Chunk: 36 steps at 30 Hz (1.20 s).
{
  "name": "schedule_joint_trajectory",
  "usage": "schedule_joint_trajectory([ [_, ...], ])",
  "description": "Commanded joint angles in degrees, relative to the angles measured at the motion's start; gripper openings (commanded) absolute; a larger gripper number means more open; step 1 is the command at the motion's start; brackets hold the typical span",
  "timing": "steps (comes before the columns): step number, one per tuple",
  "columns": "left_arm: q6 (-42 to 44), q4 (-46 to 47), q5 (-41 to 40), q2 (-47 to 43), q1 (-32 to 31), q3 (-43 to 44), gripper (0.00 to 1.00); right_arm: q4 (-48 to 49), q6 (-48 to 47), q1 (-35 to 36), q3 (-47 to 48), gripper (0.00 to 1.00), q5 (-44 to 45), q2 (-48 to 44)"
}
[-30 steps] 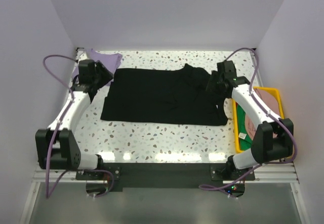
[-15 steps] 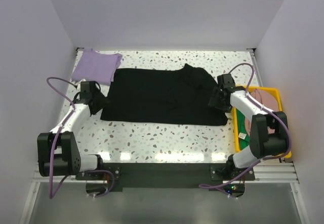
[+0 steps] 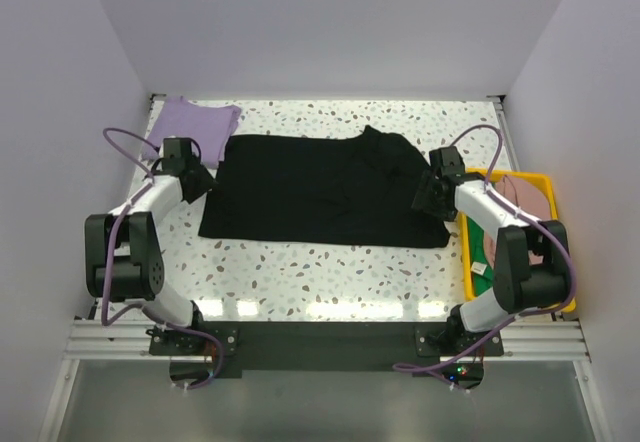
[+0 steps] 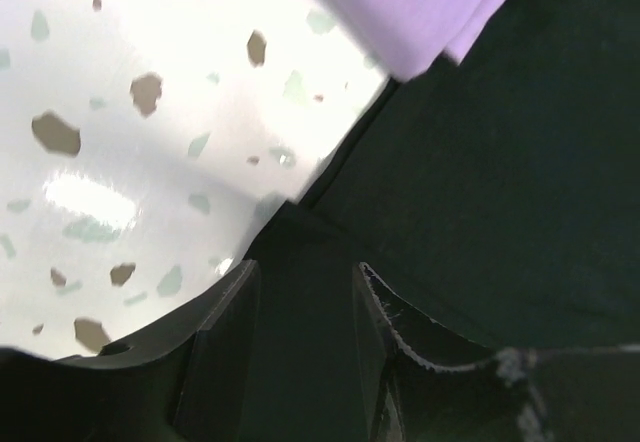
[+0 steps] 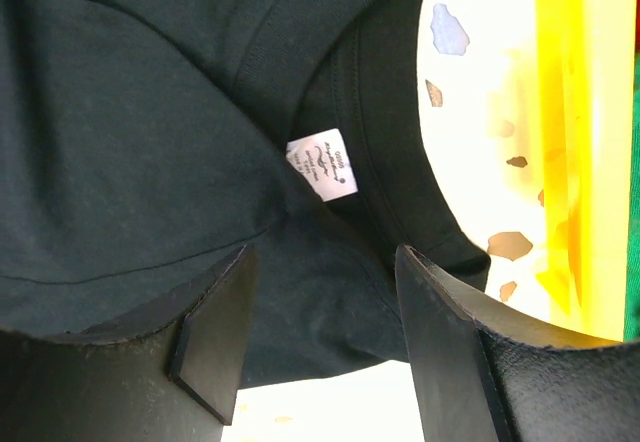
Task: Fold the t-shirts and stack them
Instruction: Fold the tshirt
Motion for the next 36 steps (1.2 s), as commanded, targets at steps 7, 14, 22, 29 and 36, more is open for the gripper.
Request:
schedule_joint_trajectory([
  [7,0.3,1.3,-2.8,5.3,0.5,5.6,0.41,1.8,-0.5,0.0,2.5,0.61,-0.7,-4.0],
  [14,-1.6,0.3,-3.1,8.5,0.4,6.9,0.38,1.8,-0.2,0.1,3.0,0.61,-1.8,-3.8],
  [22,-2.4,0.4,-2.3,10.5,0.4,7.9,0.33,1.9,0.0,0.1,2.9,0.61,-2.3,-4.0],
  [29,-2.1,0.3,-1.7,10.2,0.3,7.7,0.15,1.9,-0.1,0.1,3.0,0.61,-2.7,-3.9],
  [36,-1.2,-0.4,-1.3,6.7,0.3,6.7,0.0,2.8,0.0,0.1,5.4,0.61,-2.9,-2.3],
])
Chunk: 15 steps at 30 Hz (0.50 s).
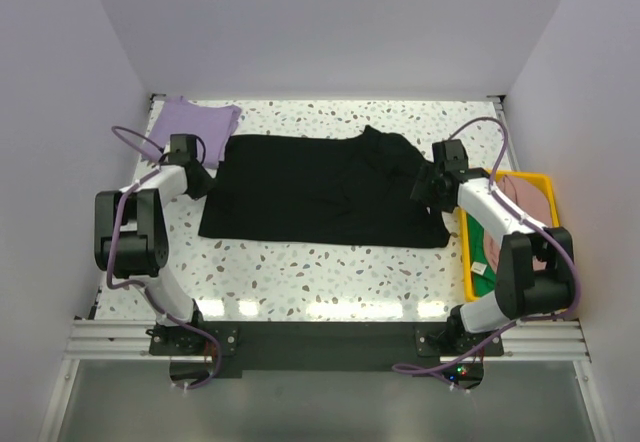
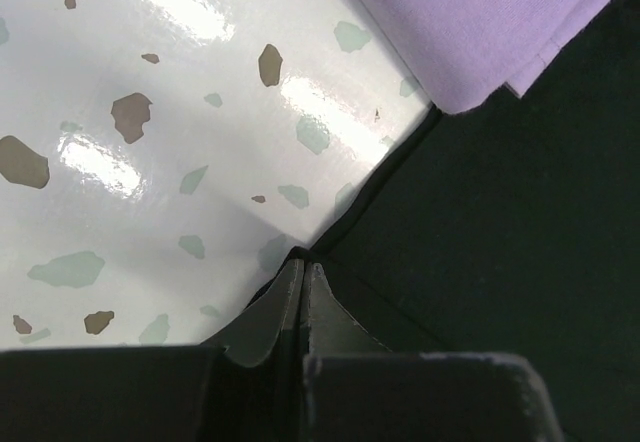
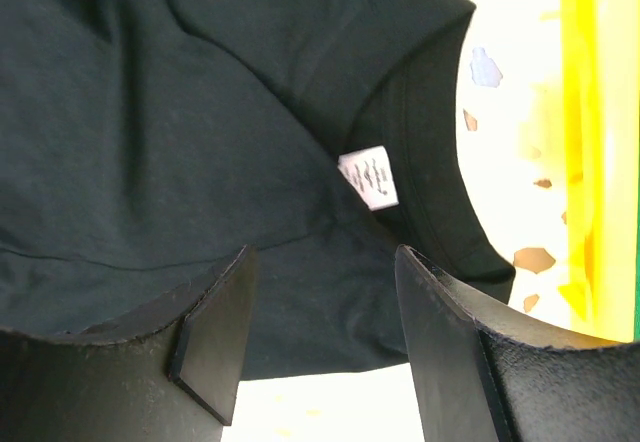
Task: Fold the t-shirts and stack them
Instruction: Fold the tshirt
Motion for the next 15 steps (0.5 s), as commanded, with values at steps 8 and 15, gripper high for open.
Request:
schedule_joint_trajectory([
  [8,1.5,-0.2,1.7,-5.5,0.3,0.4,0.0,4.9,-1.6,0.2,11.4,0.63,1.9,7.2],
  [15,1.9,0.3,3.4,-6.3,0.3,0.4,0.0,4.9,-2.9,0.1,15.2,0.62,0.1,14.6],
])
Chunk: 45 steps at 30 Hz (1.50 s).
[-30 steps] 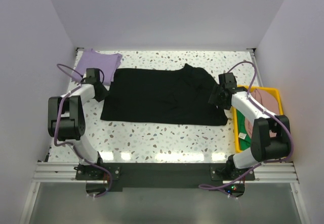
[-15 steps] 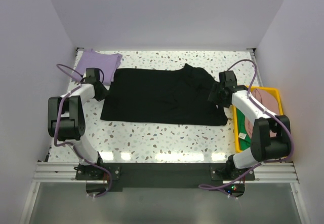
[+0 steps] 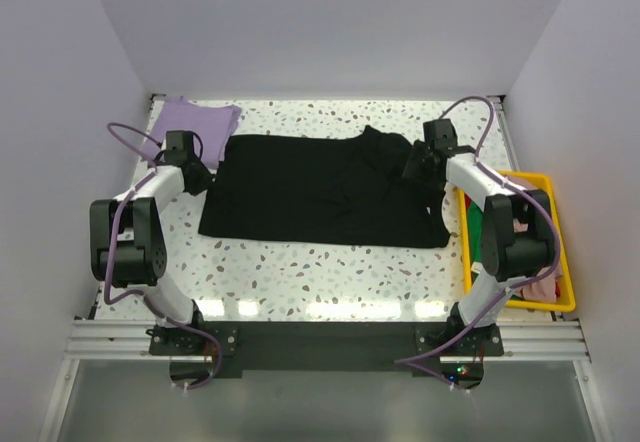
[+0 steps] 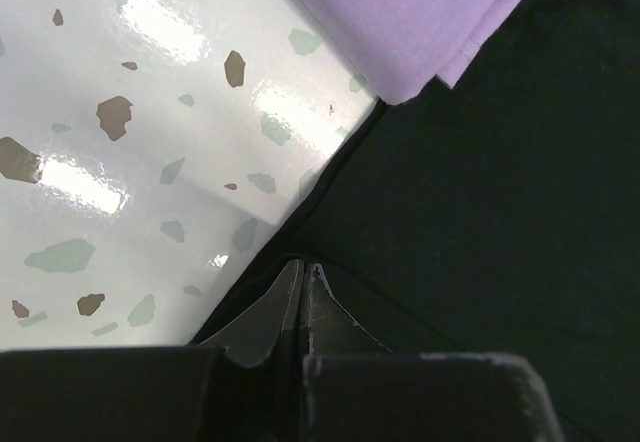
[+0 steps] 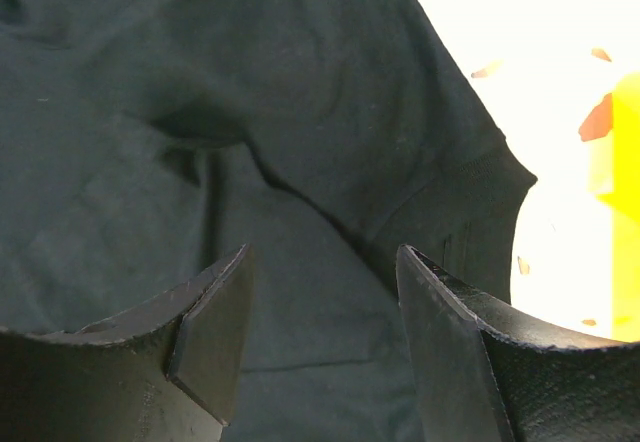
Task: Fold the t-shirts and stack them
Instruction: Fold the tshirt
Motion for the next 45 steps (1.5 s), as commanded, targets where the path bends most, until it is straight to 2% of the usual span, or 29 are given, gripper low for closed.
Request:
schedule_joint_trajectory([
  [1,1.4,1.0,1.5,-2.3,0.3,0.5,0.0,0.6,-1.2,0.1,2.1,0.62,0.7,1.7],
  [5,1.6,1.2,1.7,-2.8,0.3,0.1,0.0,0.1,-0.6,0.1,0.1,0.57,1.6,1.7],
  [12,1.5,1.7,2.4,-3.0,0.3,-0.3,0.0,-1.0,-0.2,0.1,-1.4,0.41,2.4,2.4],
  [39,1.6,2.4,3.0,-3.3,0.4,-2.1,0.0,-2.2,-0.2,0.1,-3.3,0.41,2.6,3.5],
  [43,1.6,2.5,3.1,-3.2,0.3,-2.1,0.0,-2.4,-0.2,0.1,-3.4,0.35,2.4,3.5],
  [45,1.7,2.4,3.1,-3.3,0.4,-2.1,0.0,-2.7,-0.2,0.1,-3.5,0.28,2.2,3.4],
])
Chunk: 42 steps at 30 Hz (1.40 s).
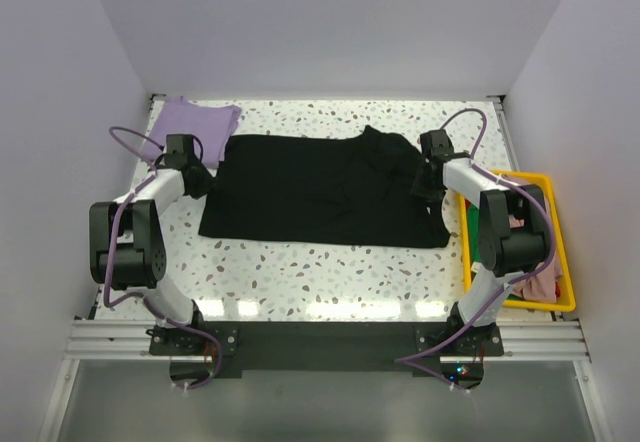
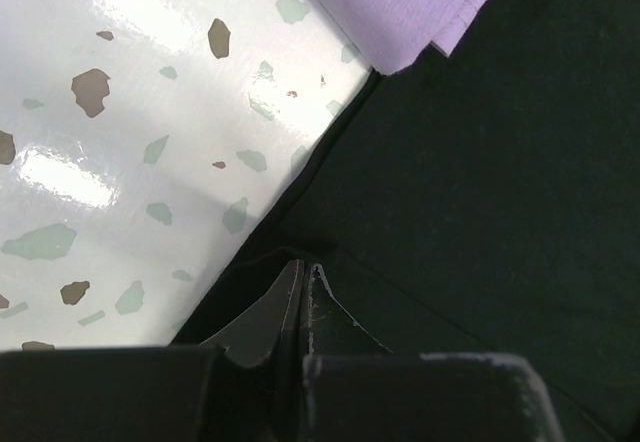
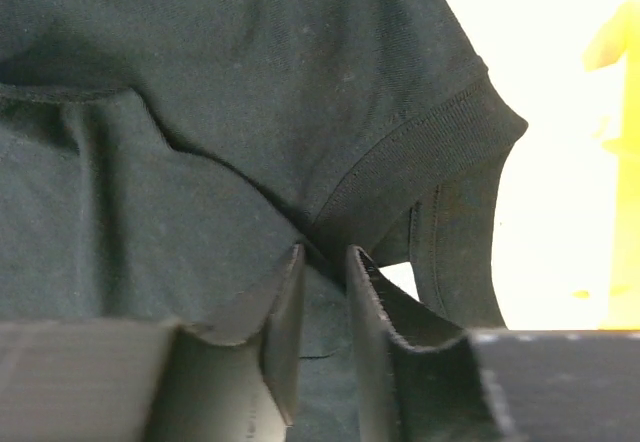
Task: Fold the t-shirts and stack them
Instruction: Fold the tshirt
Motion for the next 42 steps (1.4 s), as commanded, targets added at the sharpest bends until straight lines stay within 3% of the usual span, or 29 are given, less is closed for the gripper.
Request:
schedule_joint_trajectory([
  [1,1.5,1.9,0.5,-2.3,0.3,-0.2,0.0,-0.8,0.1,0.1,-0.3,0.26,0.3,-0.1],
  [8,1.5,1.7,0.5,-2.8,0.3,-0.2,0.0,-2.2,0.1,0.1,-0.2,0.0,0.9,-2.6],
  [42,2.9,-0.1,-1.3,-6.8,0.8,-0.9,0.0,-9.0,0.7,0.1,-9.0,0.0,9.0,-22.3],
])
